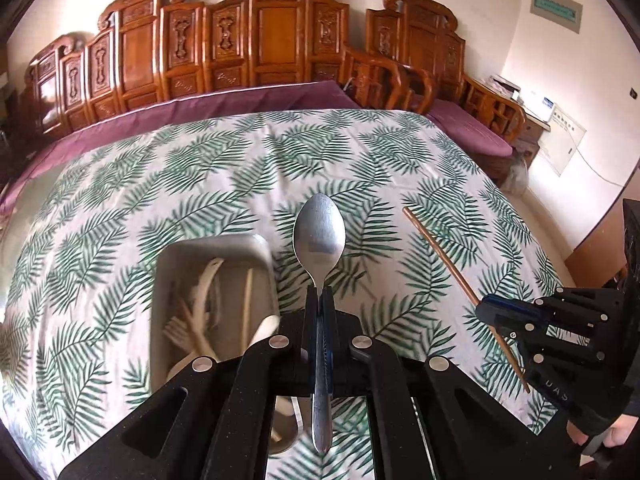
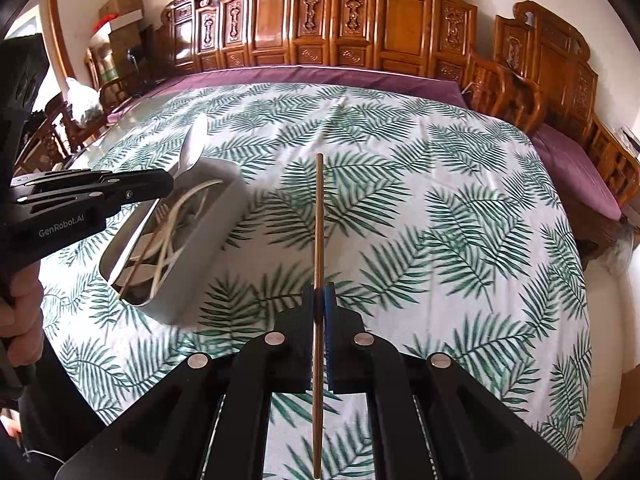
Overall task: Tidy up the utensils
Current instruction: 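Carry the steel spoon with the left gripper while the right carries the chopstick over the tray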
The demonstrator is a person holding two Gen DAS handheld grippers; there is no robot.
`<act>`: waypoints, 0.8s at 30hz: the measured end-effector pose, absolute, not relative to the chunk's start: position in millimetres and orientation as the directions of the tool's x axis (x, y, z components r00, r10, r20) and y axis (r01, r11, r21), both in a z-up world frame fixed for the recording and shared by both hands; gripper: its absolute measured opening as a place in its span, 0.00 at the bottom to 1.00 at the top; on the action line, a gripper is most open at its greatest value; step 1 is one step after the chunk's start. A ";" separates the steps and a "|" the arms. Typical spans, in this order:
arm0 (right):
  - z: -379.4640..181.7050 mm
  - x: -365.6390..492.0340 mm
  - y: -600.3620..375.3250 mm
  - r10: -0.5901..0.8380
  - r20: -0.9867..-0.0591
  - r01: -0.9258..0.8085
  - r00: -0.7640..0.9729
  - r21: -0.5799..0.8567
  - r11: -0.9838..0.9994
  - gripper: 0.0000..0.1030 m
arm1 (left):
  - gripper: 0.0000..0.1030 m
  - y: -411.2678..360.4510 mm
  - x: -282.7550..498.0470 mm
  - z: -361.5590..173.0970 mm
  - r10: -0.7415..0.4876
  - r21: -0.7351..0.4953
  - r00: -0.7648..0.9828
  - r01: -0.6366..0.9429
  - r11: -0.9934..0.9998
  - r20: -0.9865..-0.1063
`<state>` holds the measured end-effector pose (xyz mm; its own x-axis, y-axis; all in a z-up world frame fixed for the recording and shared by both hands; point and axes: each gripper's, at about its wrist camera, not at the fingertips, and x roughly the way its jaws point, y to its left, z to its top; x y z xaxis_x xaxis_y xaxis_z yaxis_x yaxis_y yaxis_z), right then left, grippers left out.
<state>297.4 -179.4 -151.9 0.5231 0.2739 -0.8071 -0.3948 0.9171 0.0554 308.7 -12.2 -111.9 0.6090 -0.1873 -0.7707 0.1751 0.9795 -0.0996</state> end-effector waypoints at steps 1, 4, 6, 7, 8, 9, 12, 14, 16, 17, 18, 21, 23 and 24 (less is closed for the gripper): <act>-151.6 296.9 -175.5 0.276 -0.808 -0.399 0.521 0.055 0.915 0.05 | 0.02 -9.0 307.8 -112.2 -0.186 -0.101 0.610 0.172 0.980 -0.771; -151.8 297.4 -167.0 0.284 -0.809 -0.410 0.515 0.059 0.910 0.05 | 0.02 3.7 305.0 -114.2 -0.179 -0.103 0.612 0.158 0.982 -0.771; -150.8 297.6 -158.9 0.293 -0.809 -0.418 0.510 0.064 0.906 0.05 | 0.02 11.5 304.1 -115.6 -0.175 -0.105 0.612 0.149 0.983 -0.771; -150.3 297.8 -155.6 0.296 -0.809 -0.422 0.508 0.066 0.904 0.05 | 0.02 16.7 304.0 -116.8 -0.172 -0.105 0.612 0.144 0.984 -0.772; -149.8 298.0 -151.0 0.300 -0.809 -0.427 0.506 0.067 0.902 0.05 | 0.02 22.0 304.0 -118.2 -0.169 -0.106 0.611 0.138 0.985 -0.773; -149.8 298.1 -148.4 0.302 -0.809 -0.430 0.505 0.067 0.900 0.05 | 0.02 27.2 304.3 -119.6 -0.165 -0.106 0.611 0.132 0.986 -0.775; -148.9 298.4 -137.1 0.308 -0.809 -0.447 0.500 0.064 0.892 0.05 | 0.02 39.9 305.3 -124.5 -0.152 -0.103 0.607 0.115 0.988 -0.780; -149.2 299.0 -128.9 0.311 -0.811 -0.457 0.496 0.061 0.888 0.05 | 0.02 49.7 308.4 -130.7 -0.144 -0.105 0.599 0.099 0.989 -0.788; -149.9 299.7 -122.0 0.313 -0.814 -0.466 0.490 0.059 0.883 0.05 | 0.02 56.9 312.7 -137.8 -0.138 -0.105 0.588 0.091 0.990 -0.797; -150.1 299.9 -119.7 0.313 -0.815 -0.469 0.488 0.058 0.881 0.05 | 0.02 59.2 315.0 -141.4 -0.134 -0.101 0.584 0.089 0.991 -0.800; -150.3 300.1 -116.7 0.314 -0.816 -0.472 0.486 0.058 0.880 0.05 | 0.02 60.7 317.4 -144.9 -0.132 -0.099 0.579 0.088 0.991 -0.805; -150.8 301.3 -109.0 0.315 -0.818 -0.482 0.481 0.053 0.875 0.05 | 0.02 62.9 321.6 -152.4 -0.126 -0.094 0.571 0.085 0.992 -0.811; -151.0 302.5 -104.9 0.314 -0.821 -0.486 0.478 0.050 0.872 0.05 | 0.02 65.4 325.1 -157.3 -0.128 -0.101 0.563 0.078 0.992 -0.816; -151.1 303.1 -102.8 0.313 -0.822 -0.489 0.476 0.049 0.871 0.06 | 0.02 66.5 327.1 -159.4 -0.132 -0.106 0.559 0.078 0.991 -0.819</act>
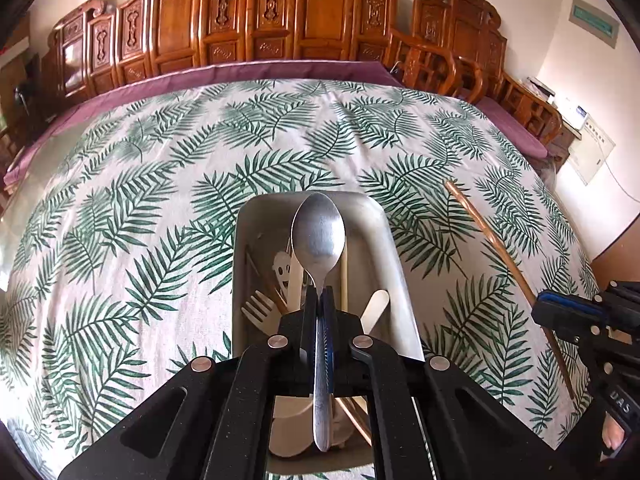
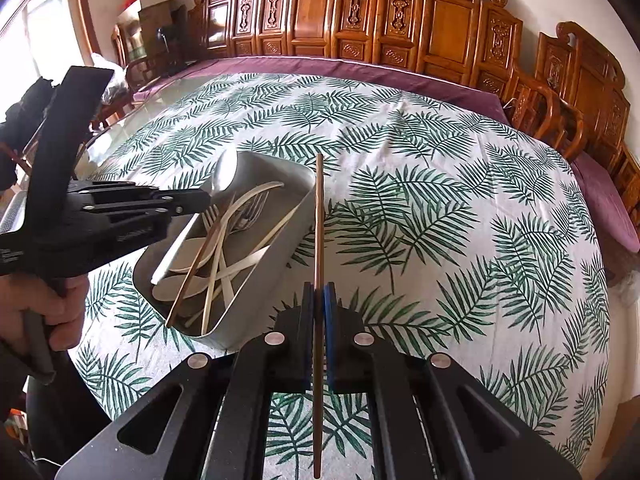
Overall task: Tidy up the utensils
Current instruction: 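Carry the steel spoon with the left gripper while the right carries the chopstick over the tray, then lower the chopstick with the right gripper while the left lowers the steel spoon, then open both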
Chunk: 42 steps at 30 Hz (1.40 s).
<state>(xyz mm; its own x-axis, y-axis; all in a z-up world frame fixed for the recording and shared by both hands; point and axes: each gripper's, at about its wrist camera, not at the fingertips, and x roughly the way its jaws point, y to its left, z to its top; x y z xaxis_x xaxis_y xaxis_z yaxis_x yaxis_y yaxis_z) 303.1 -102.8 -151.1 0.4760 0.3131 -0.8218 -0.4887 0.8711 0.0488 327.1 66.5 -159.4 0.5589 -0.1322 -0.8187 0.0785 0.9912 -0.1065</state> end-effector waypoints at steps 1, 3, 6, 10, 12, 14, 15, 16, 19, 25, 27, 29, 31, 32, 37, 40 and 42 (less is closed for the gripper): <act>-151.1 303.6 -100.7 0.312 -0.823 -0.491 0.475 0.046 0.870 0.05 | 0.02 67.5 327.8 -160.2 -0.135 -0.110 0.560 0.080 0.991 -0.817; -151.7 304.6 -97.8 0.310 -0.824 -0.493 0.474 0.044 0.869 0.05 | 0.02 69.4 328.5 -160.2 -0.137 -0.111 0.564 0.079 0.991 -0.814; -152.0 305.8 -93.0 0.314 -0.825 -0.497 0.470 0.047 0.867 0.05 | 0.02 74.2 325.9 -156.3 -0.136 -0.111 0.577 0.078 0.991 -0.805; -153.1 308.0 -82.6 0.327 -0.825 -0.505 0.461 0.059 0.861 0.06 | 0.03 83.3 316.1 -147.9 -0.129 -0.106 0.596 0.074 0.992 -0.793; -153.6 308.3 -75.5 0.337 -0.824 -0.512 0.455 0.068 0.856 0.06 | 0.07 89.8 309.9 -144.2 -0.123 -0.104 0.605 0.067 0.992 -0.787; -154.5 308.6 -66.6 0.353 -0.823 -0.518 0.446 0.084 0.851 0.06 | 0.14 99.2 301.9 -139.5 -0.117 -0.104 0.618 0.058 0.993 -0.777; -154.5 309.2 -63.8 0.358 -0.822 -0.520 0.442 0.090 0.849 0.05 | 0.15 103.4 297.9 -137.1 -0.114 -0.102 0.624 0.055 0.993 -0.773; -155.5 310.1 -58.9 0.366 -0.822 -0.523 0.437 0.099 0.847 0.05 | 0.15 107.7 294.6 -135.1 -0.108 -0.098 0.628 0.050 0.994 -0.770; -159.2 313.7 -47.8 0.388 -0.821 -0.521 0.419 0.132 0.843 0.05 | 0.19 118.0 286.3 -129.3 -0.091 -0.087 0.641 0.038 0.995 -0.762; -166.8 320.9 -26.0 0.424 -0.819 -0.513 0.387 0.190 0.837 0.05 | 0.46 138.5 267.3 -118.6 -0.062 -0.070 0.669 0.015 0.997 -0.741; -170.0 323.9 -19.1 0.430 -0.821 -0.507 0.376 0.206 0.837 0.05 | 0.57 145.4 260.7 -115.6 -0.060 -0.074 0.680 0.009 0.997 -0.731; -174.0 328.0 -14.4 0.431 -0.824 -0.495 0.369 0.218 0.841 0.05 | 0.69 150.2 255.0 -113.7 -0.053 -0.073 0.691 0.000 0.997 -0.721; -179.1 332.9 -9.1 0.435 -0.825 -0.478 0.360 0.238 0.846 0.06 | 0.72 153.8 249.9 -112.9 -0.042 -0.064 0.701 -0.005 0.998 -0.712; -181.0 335.0 -7.5 0.434 -0.826 -0.470 0.359 0.241 0.849 0.05 | 0.74 155.2 247.5 -113.1 -0.036 -0.058 0.705 -0.008 0.998 -0.709; -189.0 345.3 1.8 0.428 -0.828 -0.440 0.362 0.253 0.862 0.06 | 0.75 162.9 239.3 -117.5 -0.033 -0.065 0.707 -0.019 0.998 -0.706; -189.3 348.1 3.9 0.421 -0.827 -0.428 0.372 0.249 0.868 0.06 | 0.75 167.7 238.1 -121.6 -0.036 -0.073 0.701 -0.024 0.997 -0.712; -189.1 348.2 3.7 0.414 -0.826 -0.419 0.381 0.245 0.874 0.06 | 0.75 168.8 237.0 -123.9 -0.036 -0.075 0.697 -0.026 0.997 -0.716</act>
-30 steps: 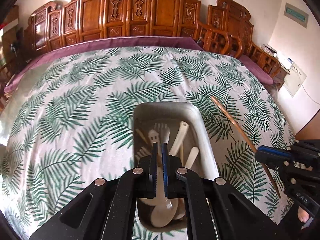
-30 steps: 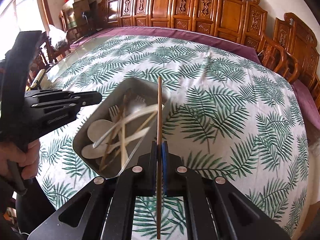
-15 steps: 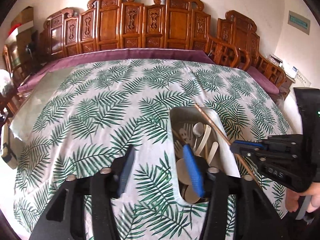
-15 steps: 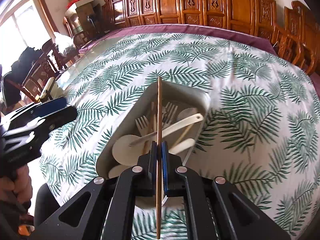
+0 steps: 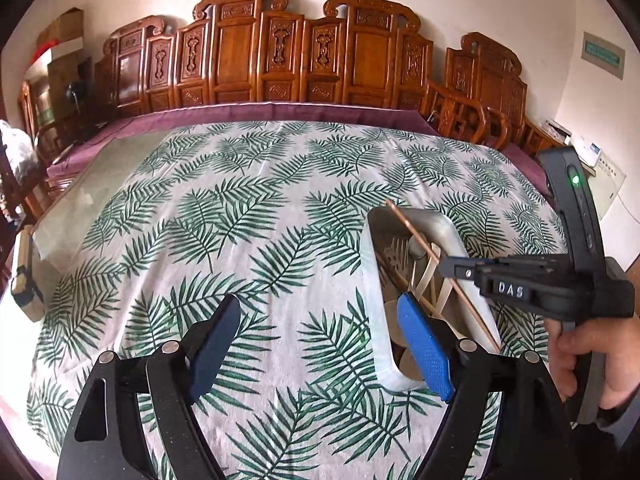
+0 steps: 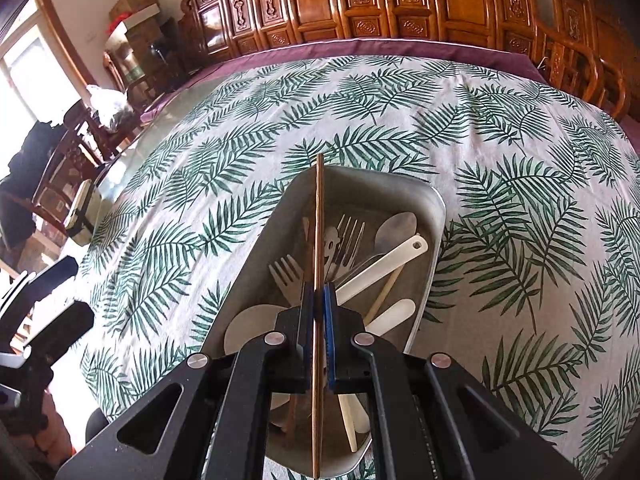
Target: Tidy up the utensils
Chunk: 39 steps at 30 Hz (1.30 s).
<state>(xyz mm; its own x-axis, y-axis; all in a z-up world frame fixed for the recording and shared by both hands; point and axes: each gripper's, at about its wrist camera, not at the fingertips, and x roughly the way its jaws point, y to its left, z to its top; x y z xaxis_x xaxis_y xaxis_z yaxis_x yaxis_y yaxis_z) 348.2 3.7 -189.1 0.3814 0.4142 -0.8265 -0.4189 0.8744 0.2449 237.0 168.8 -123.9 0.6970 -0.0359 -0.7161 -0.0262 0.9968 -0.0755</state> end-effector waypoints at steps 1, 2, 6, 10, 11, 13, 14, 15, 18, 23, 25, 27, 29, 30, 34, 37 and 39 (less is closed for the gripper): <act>-189.2 348.1 3.2 0.407 -0.827 -0.414 0.387 0.239 0.878 0.08 | 0.75 169.4 236.1 -125.1 -0.035 -0.075 0.696 -0.027 0.997 -0.717; -189.3 348.7 3.2 0.406 -0.828 -0.416 0.386 0.237 0.878 0.08 | 0.75 169.9 235.6 -126.0 -0.034 -0.074 0.695 -0.028 0.997 -0.718; -188.3 346.4 2.4 0.404 -0.824 -0.427 0.398 0.224 0.876 0.08 | 0.75 170.2 234.9 -127.1 -0.033 -0.076 0.694 -0.032 0.997 -0.719; -184.4 341.6 -2.1 0.409 -0.814 -0.439 0.412 0.216 0.872 0.08 | 0.75 165.7 232.5 -123.2 -0.032 -0.067 0.701 -0.023 0.997 -0.712; -182.9 340.2 -2.9 0.408 -0.813 -0.443 0.416 0.211 0.871 0.08 | 0.75 164.3 232.0 -122.4 -0.030 -0.063 0.703 -0.022 0.998 -0.711; -178.8 335.3 -6.1 0.403 -0.807 -0.453 0.431 0.193 0.870 0.08 | 0.75 161.2 231.4 -120.8 -0.029 -0.060 0.705 -0.019 0.998 -0.709; -176.9 333.3 -7.6 0.402 -0.804 -0.457 0.438 0.186 0.870 0.08 | 0.75 159.9 231.4 -120.2 -0.029 -0.060 0.705 -0.019 0.998 -0.708; -174.3 330.4 -9.9 0.404 -0.799 -0.463 0.445 0.181 0.868 0.08 | 0.75 158.3 231.3 -119.5 -0.029 -0.059 0.706 -0.018 0.998 -0.707; -166.0 323.8 -18.6 0.408 -0.785 -0.473 0.467 0.168 0.865 0.08 | 0.75 153.1 230.6 -117.7 -0.028 -0.053 0.708 -0.014 0.998 -0.706; -153.7 311.8 -36.2 0.387 -0.764 -0.459 0.516 0.135 0.878 0.48 | 0.86 142.6 229.2 -112.6 -0.016 -0.033 0.716 -0.010 0.999 -0.698; -150.6 308.0 -43.3 0.373 -0.757 -0.445 0.537 0.121 0.887 0.69 | 0.89 139.2 228.9 -110.8 -0.017 -0.033 0.716 -0.009 0.999 -0.698; -147.9 304.3 -50.7 0.366 -0.751 -0.431 0.550 0.120 0.894 0.81 | 0.93 136.2 228.7 -109.0 -0.019 -0.035 0.719 -0.008 0.999 -0.695; -145.4 301.6 -57.4 0.357 -0.745 -0.419 0.563 0.115 0.901 0.92 | 0.93 131.7 228.5 -107.6 -0.011 -0.026 0.717 -0.009 1.000 -0.697; -144.3 299.7 -60.6 0.349 -0.743 -0.412 0.572 0.108 0.905 0.97 | 0.93 129.3 228.8 -107.3 -0.007 -0.019 0.714 -0.009 1.000 -0.700; -144.0 292.8 -71.8 0.334 -0.747 -0.396 0.575 0.102 0.912 0.98 | 0.93 120.5 228.6 -105.9 0.013 0.005 0.704 -0.014 1.000 -0.710; -143.4 284.8 -82.3 0.326 -0.743 -0.381 0.585 0.103 0.919 0.98 | 0.93 114.3 226.3 -104.4 0.012 0.001 0.692 -0.016 1.000 -0.722; -141.8 278.8 -89.6 0.318 -0.739 -0.369 0.594 0.100 0.924 0.98 | 0.93 109.7 224.1 -103.9 0.000 -0.012 0.682 -0.013 1.000 -0.732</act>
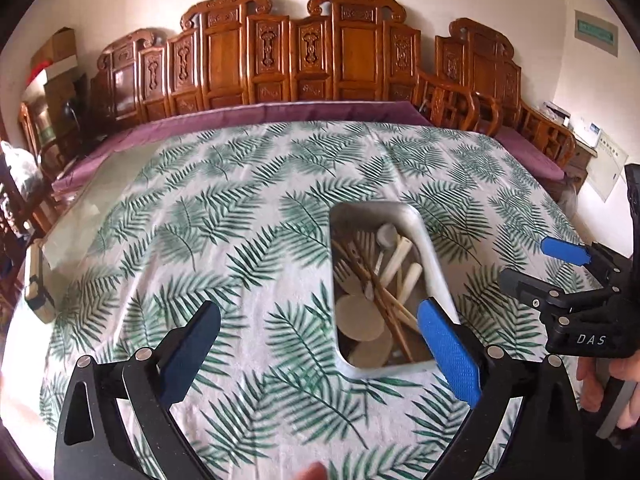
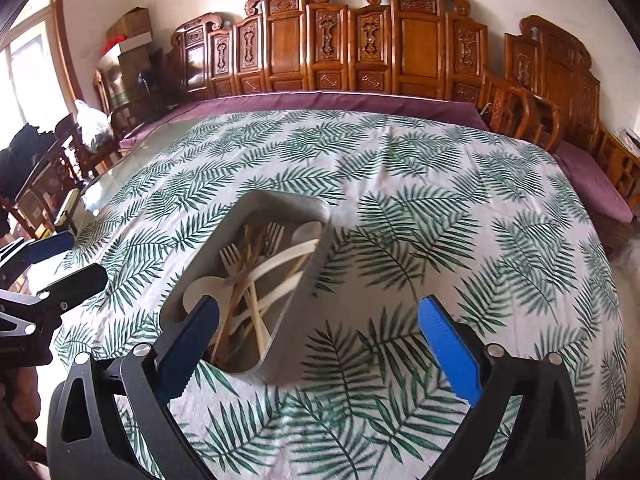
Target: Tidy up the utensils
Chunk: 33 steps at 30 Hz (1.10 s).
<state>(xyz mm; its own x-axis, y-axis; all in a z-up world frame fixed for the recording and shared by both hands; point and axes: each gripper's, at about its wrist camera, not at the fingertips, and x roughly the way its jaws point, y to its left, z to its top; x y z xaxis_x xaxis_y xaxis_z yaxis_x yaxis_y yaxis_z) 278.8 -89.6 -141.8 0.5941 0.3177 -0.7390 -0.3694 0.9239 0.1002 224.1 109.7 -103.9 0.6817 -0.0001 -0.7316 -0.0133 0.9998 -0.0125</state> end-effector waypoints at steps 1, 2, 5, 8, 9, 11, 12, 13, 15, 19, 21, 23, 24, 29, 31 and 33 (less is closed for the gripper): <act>-140.4 275.2 -94.2 0.317 -0.736 -0.366 0.598 0.102 0.925 0.98 | 0.93 107.8 222.5 -103.7 -0.001 -0.013 0.681 -0.013 1.000 -0.733; -138.4 272.3 -97.2 0.317 -0.734 -0.363 0.601 0.103 0.926 0.98 | 0.93 105.2 220.6 -103.1 0.000 -0.013 0.679 -0.013 1.000 -0.734; -132.0 261.6 -107.2 0.315 -0.723 -0.356 0.615 0.102 0.929 0.98 | 0.93 98.1 214.4 -99.3 -0.019 -0.031 0.680 -0.005 1.000 -0.733; -126.1 248.8 -116.6 0.308 -0.711 -0.345 0.633 0.097 0.934 0.98 | 0.93 90.4 206.2 -94.0 -0.033 -0.043 0.690 0.003 0.999 -0.724; -123.9 244.3 -120.0 0.306 -0.706 -0.341 0.638 0.097 0.935 0.98 | 0.93 87.3 202.5 -92.5 -0.037 -0.046 0.693 0.006 0.999 -0.720; -119.0 236.2 -127.6 0.303 -0.696 -0.331 0.651 0.098 0.938 0.98 | 0.93 81.8 196.2 -90.2 -0.035 -0.043 0.698 0.006 0.999 -0.715; -116.8 231.1 -131.5 0.298 -0.691 -0.325 0.658 0.097 0.941 0.98 | 0.93 78.3 192.5 -88.9 -0.030 -0.036 0.701 0.005 0.999 -0.712; -115.2 226.9 -134.1 0.297 -0.689 -0.322 0.662 0.096 0.942 0.98 | 0.93 75.2 188.7 -87.9 -0.027 -0.032 0.704 0.006 0.999 -0.710; -110.4 216.5 -140.8 0.302 -0.683 -0.324 0.665 0.101 0.941 0.98 | 0.93 67.7 178.8 -84.6 -0.024 -0.023 0.713 0.011 1.000 -0.701; -102.1 194.4 -155.2 0.298 -0.666 -0.311 0.684 0.103 0.945 0.98 | 0.93 55.4 161.5 -77.2 -0.028 -0.023 0.733 0.018 1.000 -0.680; -93.1 178.3 -165.0 0.296 -0.648 -0.300 0.701 0.109 0.948 0.98 | 0.93 47.0 151.0 -69.3 -0.024 -0.018 0.747 0.015 1.000 -0.664; -81.9 164.7 -171.6 0.297 -0.629 -0.295 0.719 0.111 0.949 0.98 | 0.93 39.5 139.8 -59.7 -0.023 -0.018 0.759 0.015 1.000 -0.651; -73.4 155.8 -175.5 0.297 -0.613 -0.294 0.732 0.109 0.950 0.98 | 0.93 35.2 132.7 -52.5 -0.020 -0.015 0.769 0.014 1.000 -0.639; -30.9 118.0 -192.0 0.294 -0.524 -0.282 0.800 0.104 0.954 0.98 | 0.93 22.4 101.4 -17.8 0.004 0.008 0.814 0.001 1.000 -0.581; -13.8 102.2 -198.1 0.291 -0.485 -0.277 0.824 0.102 0.955 0.98 | 0.93 19.2 88.2 -2.8 0.001 0.000 0.829 -0.001 1.000 -0.559; -0.2 88.9 -202.8 0.288 -0.456 -0.274 0.842 0.099 0.957 0.98 | 0.93 16.6 77.0 10.3 0.002 -0.001 0.842 -0.003 1.000 -0.539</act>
